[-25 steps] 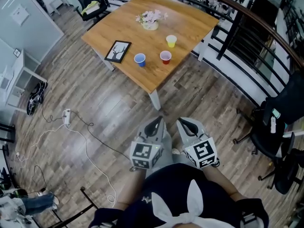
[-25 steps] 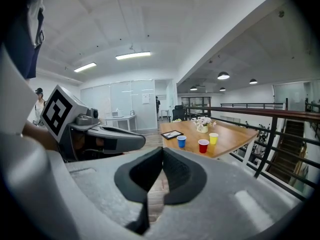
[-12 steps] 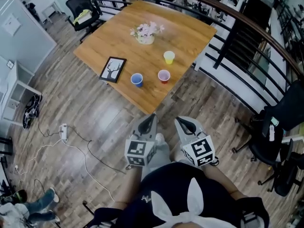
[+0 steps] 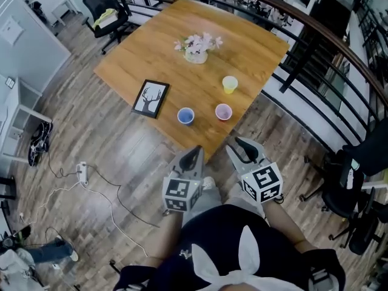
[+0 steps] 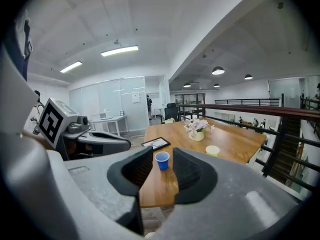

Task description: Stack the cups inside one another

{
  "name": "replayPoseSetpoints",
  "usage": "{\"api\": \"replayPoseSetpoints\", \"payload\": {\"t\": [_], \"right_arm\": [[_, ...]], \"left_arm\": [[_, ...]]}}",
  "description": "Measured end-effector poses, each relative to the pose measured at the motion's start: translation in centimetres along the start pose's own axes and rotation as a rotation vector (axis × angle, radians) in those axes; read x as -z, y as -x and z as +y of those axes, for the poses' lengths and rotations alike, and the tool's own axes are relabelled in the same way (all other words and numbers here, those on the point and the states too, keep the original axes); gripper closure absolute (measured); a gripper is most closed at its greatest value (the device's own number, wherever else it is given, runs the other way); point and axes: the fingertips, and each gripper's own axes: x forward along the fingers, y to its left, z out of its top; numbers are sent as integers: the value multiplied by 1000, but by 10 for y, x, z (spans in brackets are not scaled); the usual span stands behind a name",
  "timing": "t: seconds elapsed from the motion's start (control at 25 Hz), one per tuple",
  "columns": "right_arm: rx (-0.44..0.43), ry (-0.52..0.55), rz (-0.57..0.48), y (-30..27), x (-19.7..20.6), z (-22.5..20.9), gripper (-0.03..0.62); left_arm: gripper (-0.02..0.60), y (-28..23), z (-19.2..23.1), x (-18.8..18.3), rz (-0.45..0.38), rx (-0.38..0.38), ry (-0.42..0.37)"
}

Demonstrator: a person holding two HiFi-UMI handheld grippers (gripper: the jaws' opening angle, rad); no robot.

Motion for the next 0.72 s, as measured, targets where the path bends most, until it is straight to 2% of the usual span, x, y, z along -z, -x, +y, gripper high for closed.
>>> {"api": "replayPoseSetpoints", "payload": {"t": [0.16,0.32,0.52,0.72], "right_arm": [[11,-15,-6,-30,-10,-12,395],[3,-35,-3,-50,-12,-17,329],[-9,-18,11,-71,-15,-28,301],[-30,12,42,-91,-15,-41,301]], "left_arm": [[561,-10,24,-4,9,9,-19],[561,-17,39,-1,18,4,-4],[561,-28,54,-2,21,-11,7],[561,-40,71,-7,19,-52,29]]}}
